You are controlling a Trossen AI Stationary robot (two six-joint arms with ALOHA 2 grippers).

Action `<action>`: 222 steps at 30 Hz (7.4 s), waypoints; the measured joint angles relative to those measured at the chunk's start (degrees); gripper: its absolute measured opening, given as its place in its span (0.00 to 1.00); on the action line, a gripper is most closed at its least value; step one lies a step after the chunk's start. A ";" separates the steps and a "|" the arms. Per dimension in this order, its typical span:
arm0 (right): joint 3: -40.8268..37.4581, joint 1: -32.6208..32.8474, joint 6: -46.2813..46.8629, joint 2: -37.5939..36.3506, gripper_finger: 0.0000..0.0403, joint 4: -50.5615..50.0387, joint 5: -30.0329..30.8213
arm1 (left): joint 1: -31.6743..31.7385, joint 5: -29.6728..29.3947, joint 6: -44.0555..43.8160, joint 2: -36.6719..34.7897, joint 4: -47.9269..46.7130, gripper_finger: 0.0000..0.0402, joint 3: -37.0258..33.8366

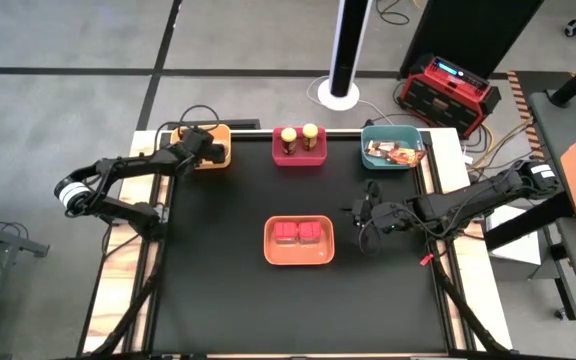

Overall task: Sort spices by type
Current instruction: Put the transparent seasoning bottle into the yellow bin, then return to Home Position

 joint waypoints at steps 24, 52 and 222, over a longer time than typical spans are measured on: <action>-0.04 -0.02 -0.12 0.00 0.03 -0.05 0.02 | -2.08 -0.59 -2.23 0.44 -4.69 0.46 5.84; -0.85 -0.01 0.04 -0.01 0.03 -0.33 0.02 | -1.86 -6.08 -5.36 10.59 -5.85 0.49 9.73; -6.27 -1.51 -25.84 -2.10 0.03 39.50 -18.02 | -55.39 2.62 36.08 -30.75 12.16 0.00 1.57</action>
